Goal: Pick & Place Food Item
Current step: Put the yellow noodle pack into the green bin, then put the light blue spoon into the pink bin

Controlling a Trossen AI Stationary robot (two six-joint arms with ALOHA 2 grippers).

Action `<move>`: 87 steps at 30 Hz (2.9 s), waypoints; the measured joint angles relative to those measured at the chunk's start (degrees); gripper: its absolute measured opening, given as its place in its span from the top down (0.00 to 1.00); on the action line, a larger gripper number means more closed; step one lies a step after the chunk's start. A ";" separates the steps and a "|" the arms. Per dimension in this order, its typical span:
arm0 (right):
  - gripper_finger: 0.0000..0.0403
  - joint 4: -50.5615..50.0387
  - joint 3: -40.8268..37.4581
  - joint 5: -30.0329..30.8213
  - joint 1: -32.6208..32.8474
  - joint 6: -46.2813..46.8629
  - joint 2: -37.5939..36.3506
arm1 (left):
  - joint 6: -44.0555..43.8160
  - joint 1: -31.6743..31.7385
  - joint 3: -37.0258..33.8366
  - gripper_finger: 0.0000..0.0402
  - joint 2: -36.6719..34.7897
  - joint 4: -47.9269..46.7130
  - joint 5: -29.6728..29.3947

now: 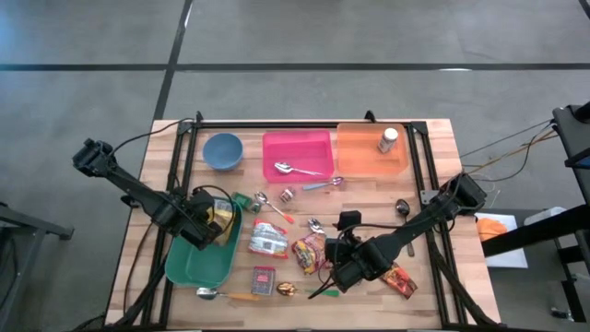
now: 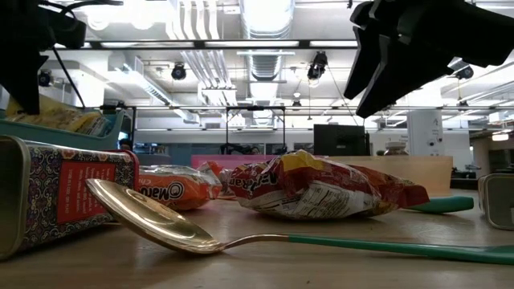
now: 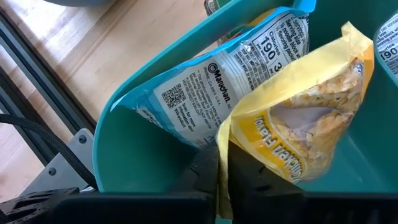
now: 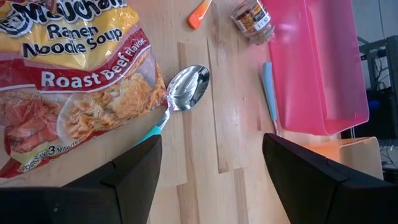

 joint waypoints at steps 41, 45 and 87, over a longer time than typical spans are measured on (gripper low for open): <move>0.31 2.85 0.02 0.02 0.00 0.00 0.00 | -13.99 0.07 -0.63 0.50 -0.39 -11.76 13.99; 0.31 2.97 0.02 0.02 0.00 0.00 0.00 | -14.03 0.07 -0.63 0.50 -0.37 -11.76 14.61; 0.31 5.58 0.02 0.02 0.00 0.00 0.00 | -16.41 0.07 -0.63 0.50 -0.37 -11.72 16.06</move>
